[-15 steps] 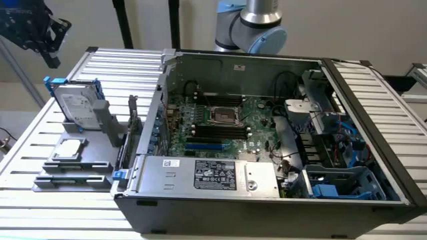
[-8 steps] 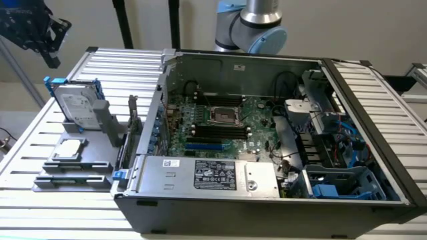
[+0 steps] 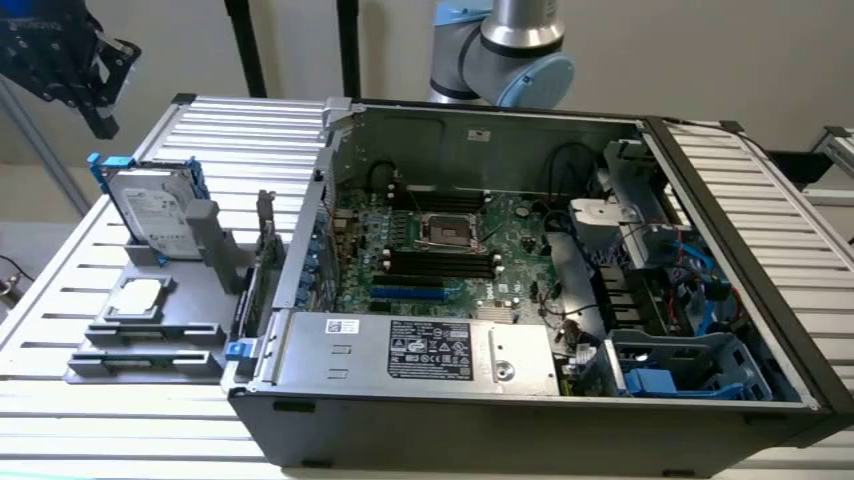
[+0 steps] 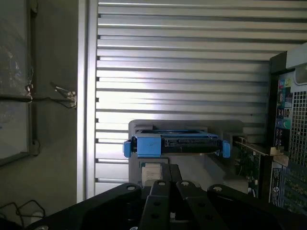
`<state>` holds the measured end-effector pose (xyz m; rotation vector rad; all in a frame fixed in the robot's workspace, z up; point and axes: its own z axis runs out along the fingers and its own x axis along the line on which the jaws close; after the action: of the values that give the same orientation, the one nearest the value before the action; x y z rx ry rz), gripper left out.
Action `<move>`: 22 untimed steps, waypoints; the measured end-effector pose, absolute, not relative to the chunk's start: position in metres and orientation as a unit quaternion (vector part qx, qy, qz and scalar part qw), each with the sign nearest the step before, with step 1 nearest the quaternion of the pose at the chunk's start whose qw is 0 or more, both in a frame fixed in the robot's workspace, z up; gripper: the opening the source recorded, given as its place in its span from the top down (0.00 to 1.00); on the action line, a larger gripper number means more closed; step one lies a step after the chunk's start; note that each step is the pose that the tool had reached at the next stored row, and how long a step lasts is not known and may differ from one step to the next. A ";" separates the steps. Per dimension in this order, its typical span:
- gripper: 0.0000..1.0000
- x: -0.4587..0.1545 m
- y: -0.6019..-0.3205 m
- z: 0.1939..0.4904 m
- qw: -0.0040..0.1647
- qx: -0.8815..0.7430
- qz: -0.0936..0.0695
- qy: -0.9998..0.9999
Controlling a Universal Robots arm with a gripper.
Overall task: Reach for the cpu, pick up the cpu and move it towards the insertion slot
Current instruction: 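Pick up the cpu and move it towards the insertion slot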
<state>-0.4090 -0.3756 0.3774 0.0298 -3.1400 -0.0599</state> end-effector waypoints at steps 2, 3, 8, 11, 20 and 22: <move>0.89 -0.410 -0.384 0.376 0.000 0.010 -0.019 -1.000; 0.89 -0.411 -0.389 0.375 0.000 0.010 -0.019 -1.000; 0.89 -0.413 -0.407 0.370 0.003 0.009 -0.019 -1.000; 0.89 -0.414 -0.416 0.368 0.006 0.009 -0.019 -1.000; 0.89 -0.417 -0.439 0.361 0.011 0.009 -0.019 -1.000; 0.89 -0.417 -0.441 0.358 0.011 0.009 -0.019 -1.000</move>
<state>-0.4172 -0.4410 0.3583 0.0291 -3.1195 -0.0600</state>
